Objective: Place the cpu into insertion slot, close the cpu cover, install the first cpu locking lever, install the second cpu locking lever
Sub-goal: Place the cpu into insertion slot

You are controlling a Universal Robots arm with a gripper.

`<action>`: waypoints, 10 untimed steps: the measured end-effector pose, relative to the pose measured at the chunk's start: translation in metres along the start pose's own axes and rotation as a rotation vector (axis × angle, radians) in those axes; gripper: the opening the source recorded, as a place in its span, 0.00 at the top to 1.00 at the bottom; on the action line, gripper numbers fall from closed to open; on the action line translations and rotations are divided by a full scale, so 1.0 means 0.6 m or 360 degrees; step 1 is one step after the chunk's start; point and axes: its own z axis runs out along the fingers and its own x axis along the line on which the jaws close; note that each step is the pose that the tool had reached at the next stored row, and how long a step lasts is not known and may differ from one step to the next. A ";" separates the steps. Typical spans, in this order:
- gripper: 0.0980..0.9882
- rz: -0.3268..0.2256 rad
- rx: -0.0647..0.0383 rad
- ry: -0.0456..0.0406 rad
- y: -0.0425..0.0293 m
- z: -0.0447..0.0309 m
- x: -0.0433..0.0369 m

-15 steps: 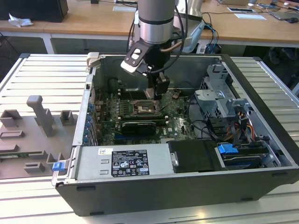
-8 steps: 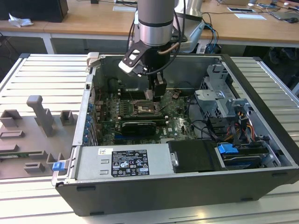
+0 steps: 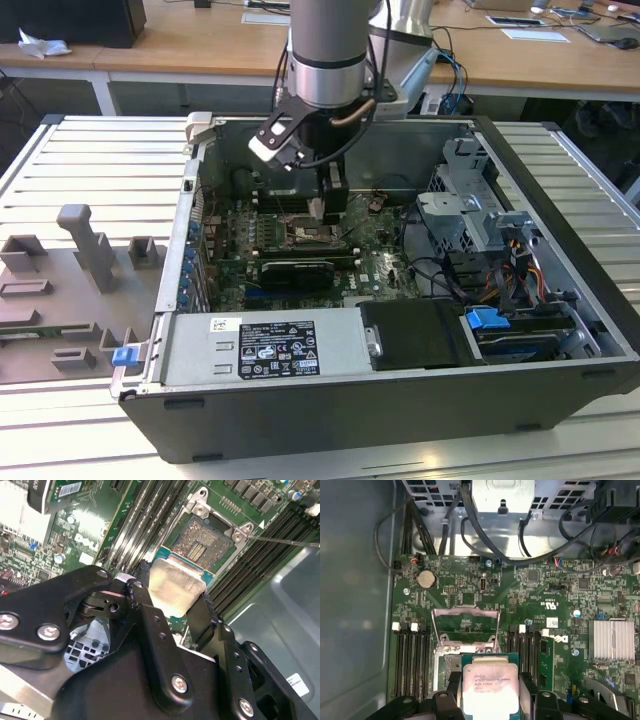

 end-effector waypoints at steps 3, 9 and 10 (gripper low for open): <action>0.50 0.0000 0.0000 0.0000 -0.001 0.000 0.000; 0.50 -0.0004 0.0000 0.0002 -0.006 0.003 0.000; 0.50 -0.0004 0.0000 0.0002 -0.006 0.004 0.000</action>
